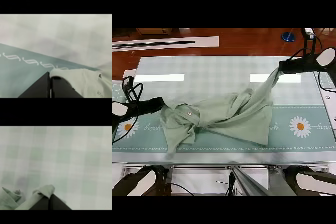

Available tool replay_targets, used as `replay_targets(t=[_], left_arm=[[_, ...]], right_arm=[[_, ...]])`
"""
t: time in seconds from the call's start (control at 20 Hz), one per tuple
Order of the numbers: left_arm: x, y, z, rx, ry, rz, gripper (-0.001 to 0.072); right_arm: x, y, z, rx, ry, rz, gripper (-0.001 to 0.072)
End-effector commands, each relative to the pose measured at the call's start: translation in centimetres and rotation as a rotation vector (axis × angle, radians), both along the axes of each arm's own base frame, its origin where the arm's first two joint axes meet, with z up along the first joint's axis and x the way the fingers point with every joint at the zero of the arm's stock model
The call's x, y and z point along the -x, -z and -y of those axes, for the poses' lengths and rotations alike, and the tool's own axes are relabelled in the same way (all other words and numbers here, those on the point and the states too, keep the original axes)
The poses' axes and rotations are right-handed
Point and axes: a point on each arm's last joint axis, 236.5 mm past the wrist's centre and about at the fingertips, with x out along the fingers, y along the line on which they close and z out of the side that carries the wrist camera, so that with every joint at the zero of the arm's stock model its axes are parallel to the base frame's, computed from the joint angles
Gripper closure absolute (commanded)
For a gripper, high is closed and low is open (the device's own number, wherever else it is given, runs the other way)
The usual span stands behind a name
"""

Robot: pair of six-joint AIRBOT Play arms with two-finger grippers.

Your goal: Fold the shirts.

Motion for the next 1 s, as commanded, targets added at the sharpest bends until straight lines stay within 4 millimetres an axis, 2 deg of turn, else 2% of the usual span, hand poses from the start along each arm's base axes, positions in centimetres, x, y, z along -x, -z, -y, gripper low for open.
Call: replay_targets(t=[0.0, 0.05, 0.15, 0.2, 0.25, 0.35, 0.45, 0.55, 0.65, 0.7, 0.75, 0.95], left_arm=[[-0.9, 0.0, -0.8, -0.022, -0.025, 0.033, 0.0679], [-0.8, 0.1, -0.7, -0.017, -0.021, 0.026, 0.0623], [-0.5, -0.1, -0.3, -0.007, -0.005, 0.009, 0.0402], [-0.6, -0.6, -0.1, -0.003, 0.006, 0.006, 0.0358], [-0.9, -1.4, 0.0, -0.002, 0.017, 0.012, 0.0280], [-2.1, -4.6, 0.2, -0.011, 0.050, 0.047, 0.0134], [-2.2, -7.8, 1.2, 0.001, 0.112, 0.037, 0.0031], [-0.9, -10.0, 1.6, -0.022, 0.188, -0.022, 0.0027], [0.6, -10.5, -0.6, -0.144, 0.224, -0.102, 0.0028], [1.5, -10.5, -0.6, -0.149, 0.237, -0.141, 0.0028], [2.5, -10.4, 0.5, -0.103, 0.261, -0.182, 0.0028], [5.3, -9.2, 9.0, 0.227, 0.374, -0.244, 0.0028]], right_arm=[[-0.6, -0.4, -0.1, -0.020, 0.018, 0.029, 0.0691], [-0.5, -0.4, -0.3, -0.032, 0.018, 0.022, 0.0691], [-0.2, -0.2, -0.9, -0.061, 0.014, 0.002, 0.0691], [0.1, -0.1, -1.2, -0.076, 0.011, -0.012, 0.0691], [0.4, 0.1, -1.4, -0.083, 0.007, -0.026, 0.0691], [1.0, 0.4, -1.6, -0.084, -0.003, -0.056, 0.0691], [1.6, 0.7, -1.8, -0.083, -0.015, -0.083, 0.0691], [2.1, 1.0, -1.9, -0.079, -0.028, -0.105, 0.0691], [2.4, 1.2, -1.9, -0.071, -0.040, -0.118, 0.0691], [2.5, 1.3, -1.9, -0.068, -0.046, -0.123, 0.0691], [2.6, 1.4, -2.0, -0.062, -0.056, -0.124, 0.0691], [2.7, 1.5, -1.7, -0.041, -0.069, -0.123, 0.0691]])
